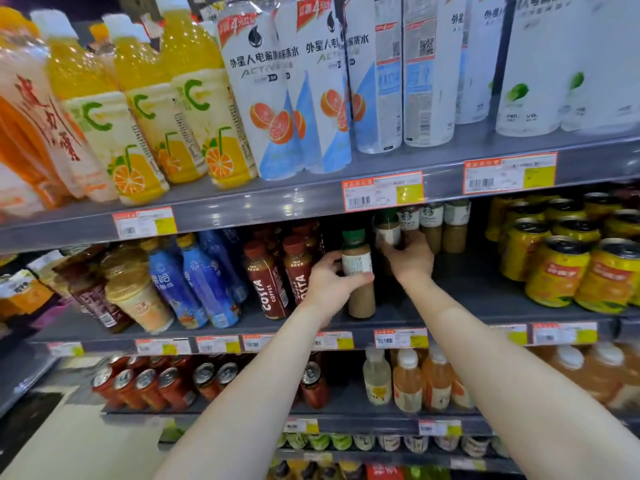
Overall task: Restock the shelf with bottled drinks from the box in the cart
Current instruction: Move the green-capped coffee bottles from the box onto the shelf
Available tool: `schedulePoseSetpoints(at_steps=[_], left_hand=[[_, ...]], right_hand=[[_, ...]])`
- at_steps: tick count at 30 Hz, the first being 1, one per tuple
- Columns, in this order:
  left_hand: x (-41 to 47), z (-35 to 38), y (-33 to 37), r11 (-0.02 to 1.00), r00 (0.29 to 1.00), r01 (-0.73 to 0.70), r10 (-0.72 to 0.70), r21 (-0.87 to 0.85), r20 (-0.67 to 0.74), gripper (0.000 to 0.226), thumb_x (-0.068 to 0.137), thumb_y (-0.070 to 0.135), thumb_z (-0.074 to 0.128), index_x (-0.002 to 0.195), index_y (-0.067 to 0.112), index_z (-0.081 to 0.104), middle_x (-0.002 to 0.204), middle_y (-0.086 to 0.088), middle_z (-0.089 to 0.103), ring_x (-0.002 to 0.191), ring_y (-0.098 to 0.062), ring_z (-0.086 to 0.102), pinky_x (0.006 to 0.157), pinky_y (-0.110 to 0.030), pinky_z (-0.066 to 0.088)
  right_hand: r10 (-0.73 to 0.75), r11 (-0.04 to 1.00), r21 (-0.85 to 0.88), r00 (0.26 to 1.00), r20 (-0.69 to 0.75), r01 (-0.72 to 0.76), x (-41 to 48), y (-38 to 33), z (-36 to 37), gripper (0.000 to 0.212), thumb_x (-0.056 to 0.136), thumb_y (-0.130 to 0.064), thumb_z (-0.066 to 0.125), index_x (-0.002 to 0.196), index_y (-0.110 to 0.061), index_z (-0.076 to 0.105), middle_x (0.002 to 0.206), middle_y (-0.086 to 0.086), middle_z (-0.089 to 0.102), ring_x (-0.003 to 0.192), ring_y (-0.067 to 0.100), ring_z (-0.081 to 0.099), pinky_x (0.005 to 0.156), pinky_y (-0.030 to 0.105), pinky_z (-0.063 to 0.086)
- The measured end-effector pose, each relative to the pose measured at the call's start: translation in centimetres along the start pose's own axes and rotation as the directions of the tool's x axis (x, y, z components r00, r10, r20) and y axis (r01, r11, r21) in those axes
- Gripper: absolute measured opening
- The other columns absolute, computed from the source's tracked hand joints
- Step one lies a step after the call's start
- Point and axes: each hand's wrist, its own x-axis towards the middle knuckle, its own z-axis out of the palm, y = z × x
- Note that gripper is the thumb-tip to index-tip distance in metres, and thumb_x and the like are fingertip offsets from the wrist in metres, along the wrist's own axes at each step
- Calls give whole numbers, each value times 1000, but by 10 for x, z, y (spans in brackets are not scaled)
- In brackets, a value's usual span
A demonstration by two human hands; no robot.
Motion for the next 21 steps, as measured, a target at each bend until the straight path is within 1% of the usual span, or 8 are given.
schedulePoseSetpoints(at_steps=[4,7,10,12,14,17,19,21], left_hand=[[6,11,5,999,1000,-14,14,-30,18,59,75,18,92,119,23,53,114,3,69,103,-4,67,75,-15,53],[11,29,13,997,1000,-20,21,-74,20,56,76,19,92,116,20,53,114,-1,69,102,-5,67,78,-19,55],[13,51,20,996,998,-58,58,-69,-1,48,75,20,92,109,24,58,106,2,72,95,-6,70,76,-18,56],[13,65,23,994,995,-97,96,-48,-19,41,77,22,91,106,28,62,99,13,70,87,6,68,74,-12,53],[13,80,22,992,992,-124,124,-25,-12,36,79,25,89,107,30,69,94,16,70,83,13,65,75,-11,51],[15,96,20,993,993,-119,119,-7,-1,42,78,29,89,117,23,74,101,7,76,92,-1,70,86,-23,56],[16,101,18,995,994,-100,101,24,-35,43,77,29,90,115,20,74,101,5,76,93,-6,70,85,-22,55],[17,105,14,996,992,-89,91,23,-82,37,74,29,92,105,23,72,96,8,74,89,-3,69,81,-17,53]], right_hand=[[46,996,73,997,-61,-41,-25,1,-14,26,92,-19,63,117,-12,68,118,9,72,111,29,66,83,25,44],[-35,968,250,983,180,-11,-48,5,-34,28,94,-9,56,118,-17,69,119,1,71,108,15,65,96,30,51],[-197,961,256,918,344,110,-54,16,-54,45,90,-9,60,131,-27,62,120,-9,71,111,3,66,97,26,53],[-217,960,243,922,322,141,-49,24,-61,51,85,-13,70,134,-26,62,119,-9,73,111,5,67,94,28,56],[-187,971,191,957,221,146,-43,30,-67,57,77,-26,78,132,-24,63,115,-7,75,108,8,69,93,33,57],[-146,986,90,983,107,137,-35,35,-73,54,78,-23,80,130,-22,65,113,-6,74,104,12,69,90,31,55],[-137,990,46,987,87,133,-31,37,-73,50,79,-20,81,126,-21,65,109,-5,74,102,15,68,86,27,52],[-125,992,18,989,78,124,-28,38,-73,49,79,-21,83,123,-22,63,104,-5,71,98,15,68,83,24,51]])
